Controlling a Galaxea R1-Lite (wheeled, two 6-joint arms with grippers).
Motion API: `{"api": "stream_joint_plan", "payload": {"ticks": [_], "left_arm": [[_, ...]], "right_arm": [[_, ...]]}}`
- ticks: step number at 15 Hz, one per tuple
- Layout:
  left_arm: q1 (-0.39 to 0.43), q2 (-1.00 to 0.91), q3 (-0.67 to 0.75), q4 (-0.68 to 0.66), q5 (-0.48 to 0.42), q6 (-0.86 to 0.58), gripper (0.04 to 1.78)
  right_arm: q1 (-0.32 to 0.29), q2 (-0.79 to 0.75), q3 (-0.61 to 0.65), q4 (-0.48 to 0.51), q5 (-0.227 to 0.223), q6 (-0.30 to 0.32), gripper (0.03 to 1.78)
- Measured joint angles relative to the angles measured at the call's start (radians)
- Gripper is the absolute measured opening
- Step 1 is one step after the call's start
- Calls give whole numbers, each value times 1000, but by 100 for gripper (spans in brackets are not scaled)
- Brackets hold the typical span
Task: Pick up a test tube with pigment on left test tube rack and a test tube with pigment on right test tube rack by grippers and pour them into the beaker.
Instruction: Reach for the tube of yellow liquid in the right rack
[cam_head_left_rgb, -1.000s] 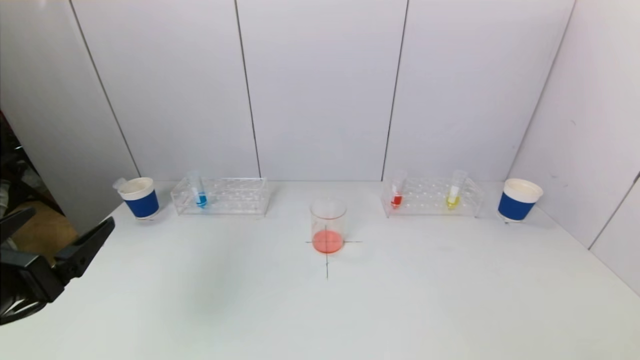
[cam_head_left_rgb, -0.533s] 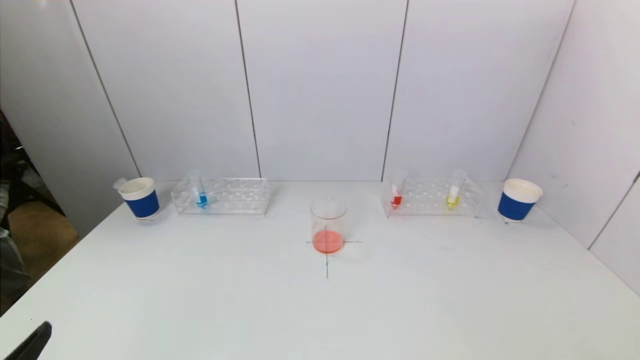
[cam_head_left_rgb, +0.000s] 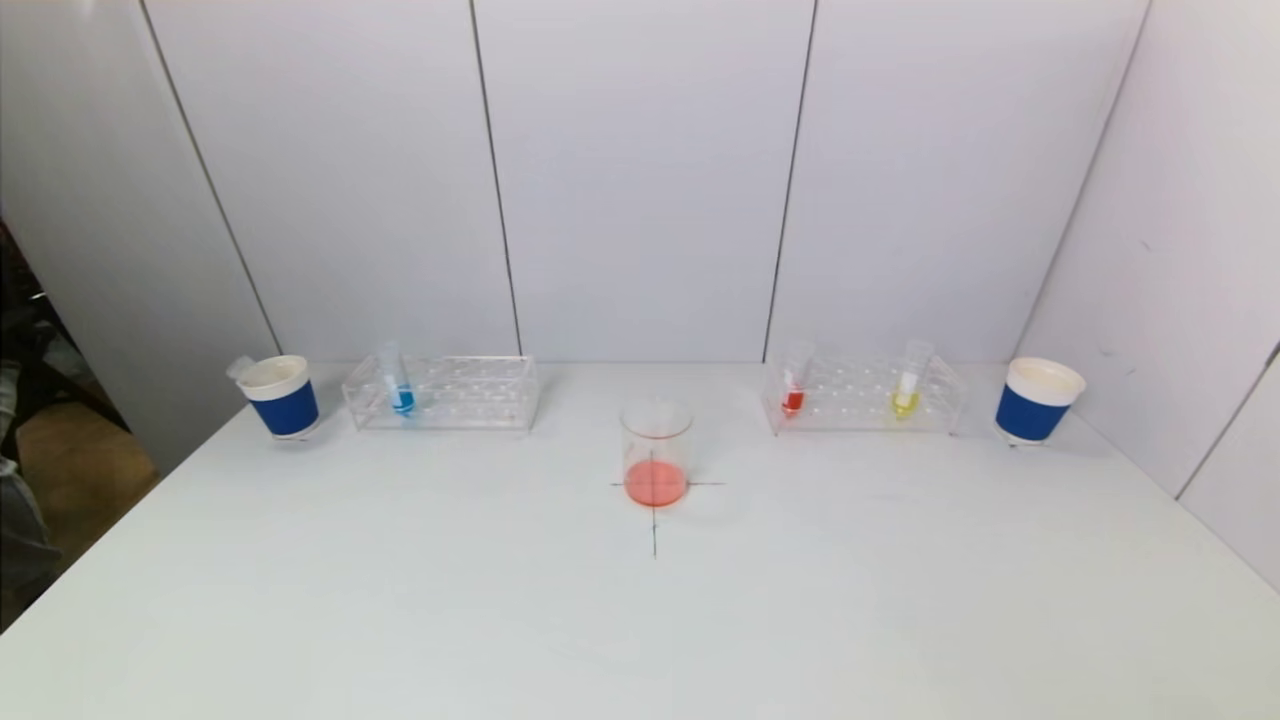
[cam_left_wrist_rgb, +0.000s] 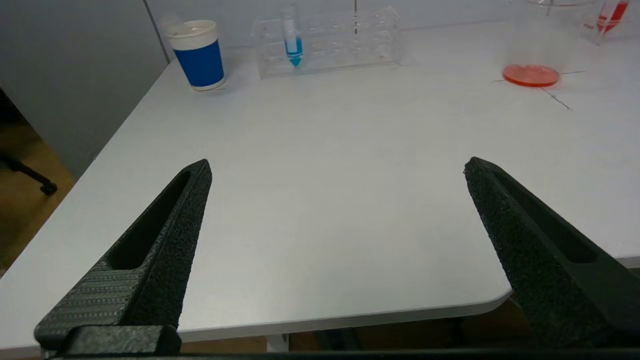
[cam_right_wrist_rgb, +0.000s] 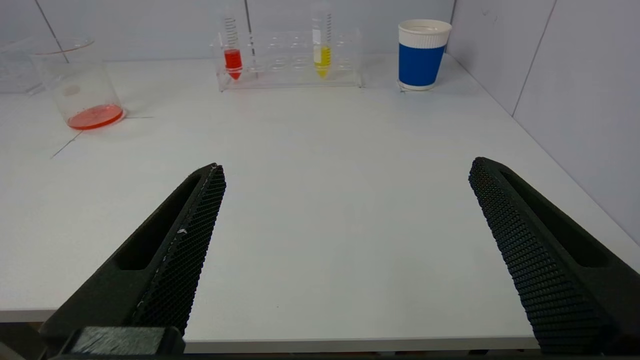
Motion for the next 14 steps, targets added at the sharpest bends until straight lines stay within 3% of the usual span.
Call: {"api": "stream_joint_plan", "payload": {"ticks": [2, 6, 14], "left_arm": [[0, -9, 37, -75, 30, 1, 176], [1, -12, 48, -11, 50, -17, 176], [0, -11, 50, -20, 61, -65, 176]], "right_arm": [[0, 0, 0, 0, 0, 0, 177], [0, 0, 0, 0, 0, 0, 177], [0, 0, 0, 0, 0, 0, 177]]}}
